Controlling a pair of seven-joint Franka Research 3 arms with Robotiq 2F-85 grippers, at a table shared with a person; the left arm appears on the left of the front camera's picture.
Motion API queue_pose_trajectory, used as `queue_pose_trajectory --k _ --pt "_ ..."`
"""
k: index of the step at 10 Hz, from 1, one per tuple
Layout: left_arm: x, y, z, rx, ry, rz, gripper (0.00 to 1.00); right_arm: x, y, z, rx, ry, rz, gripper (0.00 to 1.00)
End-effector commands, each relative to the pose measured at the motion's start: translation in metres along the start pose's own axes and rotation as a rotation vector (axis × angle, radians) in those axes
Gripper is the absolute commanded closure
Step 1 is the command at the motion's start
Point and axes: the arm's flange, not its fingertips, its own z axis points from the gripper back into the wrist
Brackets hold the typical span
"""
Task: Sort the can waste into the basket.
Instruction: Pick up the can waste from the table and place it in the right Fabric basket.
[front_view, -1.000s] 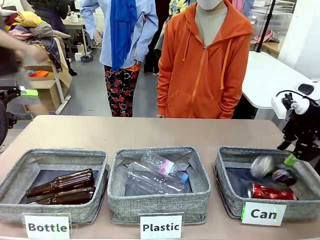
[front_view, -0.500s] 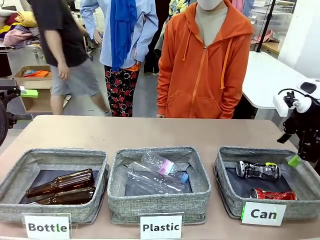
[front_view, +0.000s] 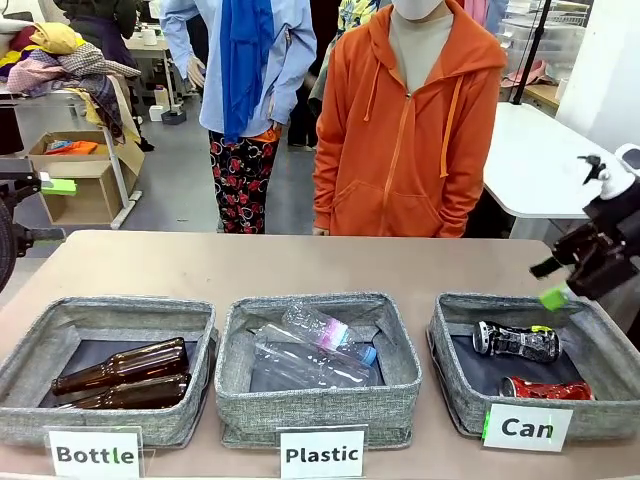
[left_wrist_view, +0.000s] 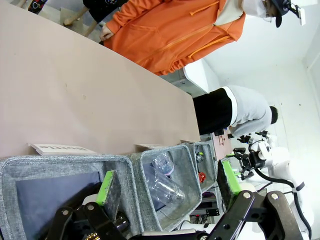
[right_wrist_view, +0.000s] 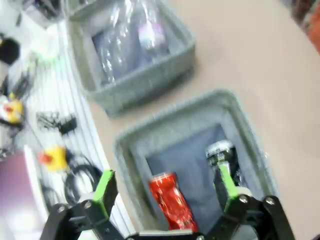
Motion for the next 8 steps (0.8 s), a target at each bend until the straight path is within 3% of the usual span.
queue_pose_trajectory --k 1,2,4,7,8 --pt "-0.002 0.002 0.003 -0.001 0.012 -0.014 0.00 0.020 -0.020 0.000 0.143 -0.450 -0.450 0.00" --pt "-0.002 0.002 0.003 -0.001 0.012 -0.014 0.00 0.020 -0.035 -0.003 0.118 -0.499 -0.640 0.00" --pt "-0.002 0.002 0.003 -0.001 0.012 -0.014 0.00 0.021 -0.053 -0.005 0.264 -0.604 -0.831 0.00" --pt "-0.002 0.002 0.003 -0.001 0.012 -0.014 0.00 0.018 -0.073 -0.009 0.304 -0.601 -0.914 0.00" --pt "-0.002 0.002 0.003 -0.001 0.012 -0.014 0.00 0.006 -0.068 -0.011 0.282 -0.478 -0.808 0.00"
